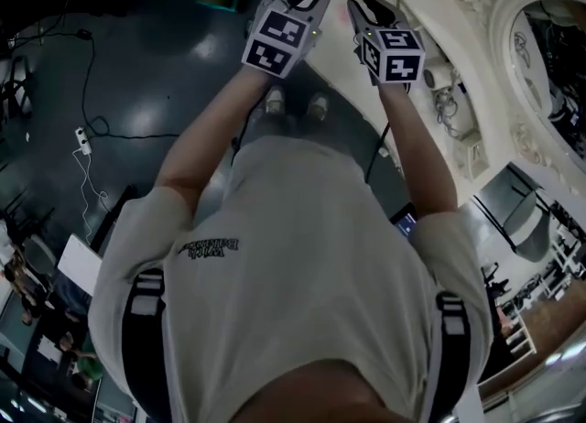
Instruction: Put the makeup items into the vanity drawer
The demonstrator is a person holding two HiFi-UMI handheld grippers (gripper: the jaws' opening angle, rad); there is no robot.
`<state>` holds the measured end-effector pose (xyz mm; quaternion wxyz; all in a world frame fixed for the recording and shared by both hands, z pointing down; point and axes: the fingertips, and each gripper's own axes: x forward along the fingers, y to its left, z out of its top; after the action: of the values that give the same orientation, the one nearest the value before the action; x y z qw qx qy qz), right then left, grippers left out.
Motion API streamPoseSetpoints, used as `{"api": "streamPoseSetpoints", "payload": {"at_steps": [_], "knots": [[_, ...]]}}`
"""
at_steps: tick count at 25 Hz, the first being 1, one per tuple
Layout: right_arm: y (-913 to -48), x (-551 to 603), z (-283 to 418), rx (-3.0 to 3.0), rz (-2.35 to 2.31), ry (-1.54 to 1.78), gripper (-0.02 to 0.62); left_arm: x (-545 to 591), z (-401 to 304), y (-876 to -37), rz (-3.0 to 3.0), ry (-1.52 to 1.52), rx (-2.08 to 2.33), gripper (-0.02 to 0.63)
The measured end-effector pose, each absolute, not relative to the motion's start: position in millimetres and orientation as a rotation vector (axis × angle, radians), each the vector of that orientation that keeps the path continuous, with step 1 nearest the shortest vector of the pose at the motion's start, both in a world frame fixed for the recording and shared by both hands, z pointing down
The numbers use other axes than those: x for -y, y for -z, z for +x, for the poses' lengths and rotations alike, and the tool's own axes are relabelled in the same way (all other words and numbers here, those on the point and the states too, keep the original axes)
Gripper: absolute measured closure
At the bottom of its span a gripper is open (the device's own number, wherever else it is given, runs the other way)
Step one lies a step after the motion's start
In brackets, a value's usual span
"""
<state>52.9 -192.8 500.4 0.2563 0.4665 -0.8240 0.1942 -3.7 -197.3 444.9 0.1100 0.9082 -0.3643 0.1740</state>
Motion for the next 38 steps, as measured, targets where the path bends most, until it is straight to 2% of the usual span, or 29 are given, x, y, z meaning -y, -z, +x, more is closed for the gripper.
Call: {"api": "streamPoseSetpoints", "payload": {"at_steps": [8,16,18,31,33,38], "knots": [[-575,200,59,2.086,1.231,-0.633,0.476,207,0,-531,2.578,-0.663,0.970,0.592],[-628,199,65,1.948,1.229,-0.686,0.476,209,7,-580,2.520,-0.745,0.890,0.592],[-637,199,66,1.929,1.232,-0.686,0.511,207,7,-589,2.508,-0.762,0.874,0.592],[-648,196,70,1.867,1.271,-0.610,0.514,194,5,-606,2.477,-0.766,0.860,0.592],[-650,196,69,1.854,1.274,-0.624,0.488,192,2,-605,2.473,-0.766,0.857,0.592],[-657,196,67,1.841,1.282,-0.656,0.485,188,2,-608,2.470,-0.768,0.851,0.592]]}}
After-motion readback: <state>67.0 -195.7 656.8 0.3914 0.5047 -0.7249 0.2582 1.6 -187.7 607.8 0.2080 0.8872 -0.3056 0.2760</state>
